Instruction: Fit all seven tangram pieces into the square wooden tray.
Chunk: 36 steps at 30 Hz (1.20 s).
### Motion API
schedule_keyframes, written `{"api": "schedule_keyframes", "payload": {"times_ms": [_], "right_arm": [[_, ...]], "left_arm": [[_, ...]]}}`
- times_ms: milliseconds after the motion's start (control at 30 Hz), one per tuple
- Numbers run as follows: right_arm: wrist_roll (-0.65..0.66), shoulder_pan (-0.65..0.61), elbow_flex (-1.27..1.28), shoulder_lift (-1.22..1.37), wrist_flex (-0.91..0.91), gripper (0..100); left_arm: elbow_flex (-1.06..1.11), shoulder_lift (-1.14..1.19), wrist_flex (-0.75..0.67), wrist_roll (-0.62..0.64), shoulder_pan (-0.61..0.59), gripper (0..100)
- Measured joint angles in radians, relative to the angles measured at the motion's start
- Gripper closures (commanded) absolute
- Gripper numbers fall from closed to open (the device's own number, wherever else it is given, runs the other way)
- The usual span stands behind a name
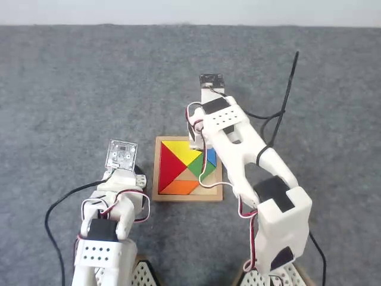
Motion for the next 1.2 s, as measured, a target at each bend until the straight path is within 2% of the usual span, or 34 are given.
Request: {"api": "schedule_keyframes", "payload": {"times_ms": [133,233,467,633,767,967,1200], "right_arm": [[0.011,0.002,0.0,0.0,0.0,80.5],[0.072,0.006,-0.002,0.0,0.0,82.3],[0.127,0.18,-0.002,-0.04,0.066,99.4],[0.132,0.333,0.031,-0.049,0.034,99.1],[0.155,0.405,0.064,-0.071,-0.035,99.1],[0.196,0.42,0.094,-0.121,-0.068,99.1],[0.204,0.42,0.31,-0.253,-0.245,99.0]], "left_arm": [[0.0,0.0,0.0,0.0,0.0,99],[0.0,0.0,0.0,0.0,0.0,99],[0.0,0.0,0.0,0.0,0.0,99],[0.0,0.0,0.0,0.0,0.0,99],[0.0,0.0,0.0,0.0,0.0,99],[0.0,0.0,0.0,0.0,0.0,99],[0.0,0.0,0.0,0.0,0.0,99]]}}
